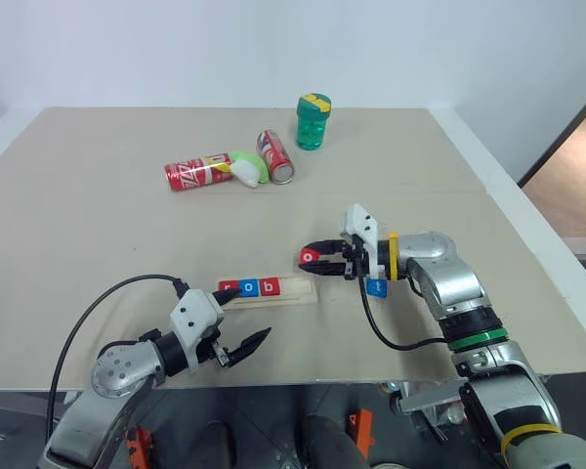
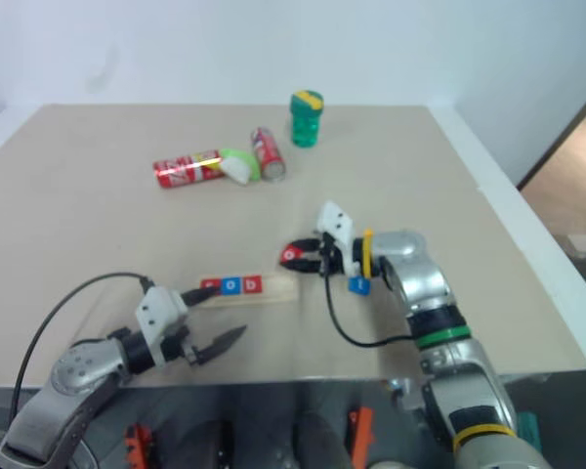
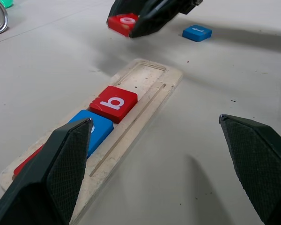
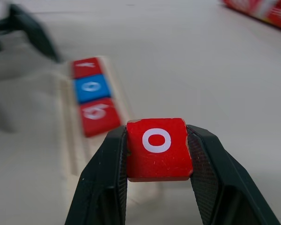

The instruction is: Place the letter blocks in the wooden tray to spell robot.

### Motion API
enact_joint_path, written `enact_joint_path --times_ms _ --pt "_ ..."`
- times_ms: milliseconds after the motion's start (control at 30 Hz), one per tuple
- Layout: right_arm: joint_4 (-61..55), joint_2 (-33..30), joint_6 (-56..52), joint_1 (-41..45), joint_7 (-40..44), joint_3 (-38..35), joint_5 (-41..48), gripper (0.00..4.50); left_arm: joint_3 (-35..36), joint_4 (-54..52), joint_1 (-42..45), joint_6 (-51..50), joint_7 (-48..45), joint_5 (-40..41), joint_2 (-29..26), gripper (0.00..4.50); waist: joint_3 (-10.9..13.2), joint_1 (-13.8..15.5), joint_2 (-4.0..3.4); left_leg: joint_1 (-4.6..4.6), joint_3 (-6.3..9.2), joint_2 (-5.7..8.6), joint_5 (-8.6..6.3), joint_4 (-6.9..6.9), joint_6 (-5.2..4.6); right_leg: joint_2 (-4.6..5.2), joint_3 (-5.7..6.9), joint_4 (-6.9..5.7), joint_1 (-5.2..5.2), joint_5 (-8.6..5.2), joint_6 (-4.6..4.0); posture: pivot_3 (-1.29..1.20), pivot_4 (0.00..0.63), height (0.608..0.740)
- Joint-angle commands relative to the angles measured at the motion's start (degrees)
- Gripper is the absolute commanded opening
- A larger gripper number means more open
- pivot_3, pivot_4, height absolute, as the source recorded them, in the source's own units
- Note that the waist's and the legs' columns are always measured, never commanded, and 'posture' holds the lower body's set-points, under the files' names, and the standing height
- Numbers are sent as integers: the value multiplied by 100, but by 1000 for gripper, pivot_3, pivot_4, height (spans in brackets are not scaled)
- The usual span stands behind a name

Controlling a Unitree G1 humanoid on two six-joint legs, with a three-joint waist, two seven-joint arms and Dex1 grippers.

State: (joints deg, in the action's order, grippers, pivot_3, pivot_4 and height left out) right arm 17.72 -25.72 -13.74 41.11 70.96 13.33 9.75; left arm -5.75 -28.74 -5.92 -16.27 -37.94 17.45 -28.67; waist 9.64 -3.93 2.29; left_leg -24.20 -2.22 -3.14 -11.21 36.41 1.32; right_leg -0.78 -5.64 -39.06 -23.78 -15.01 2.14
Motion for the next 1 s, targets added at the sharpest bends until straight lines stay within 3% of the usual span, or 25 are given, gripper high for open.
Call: enact_joint_path --times_ms 33,433,1000 --pt "56 61 235 92 257 250 -108 1255 30 -128 49 19 30 -15 -9 4500 0 0 0 0 -1 1 0 0 0 1 -1 0 -1 0 0 0 150 740" --pt "1157 391 925 423 314 478 -473 1255 29 -291 -48 -79 201 -65 -24 4500 0 -9 0 1 1 0 0 2 0 1 2 -1 1 5 -7 0 150 740" --pt "1462 606 1076 635 407 474 -603 1255 6 -306 35 -175 278 -72 17 4500 0 -11 0 1 -1 2 1 2 0 2 1 -1 1 20 -34 0 150 740"
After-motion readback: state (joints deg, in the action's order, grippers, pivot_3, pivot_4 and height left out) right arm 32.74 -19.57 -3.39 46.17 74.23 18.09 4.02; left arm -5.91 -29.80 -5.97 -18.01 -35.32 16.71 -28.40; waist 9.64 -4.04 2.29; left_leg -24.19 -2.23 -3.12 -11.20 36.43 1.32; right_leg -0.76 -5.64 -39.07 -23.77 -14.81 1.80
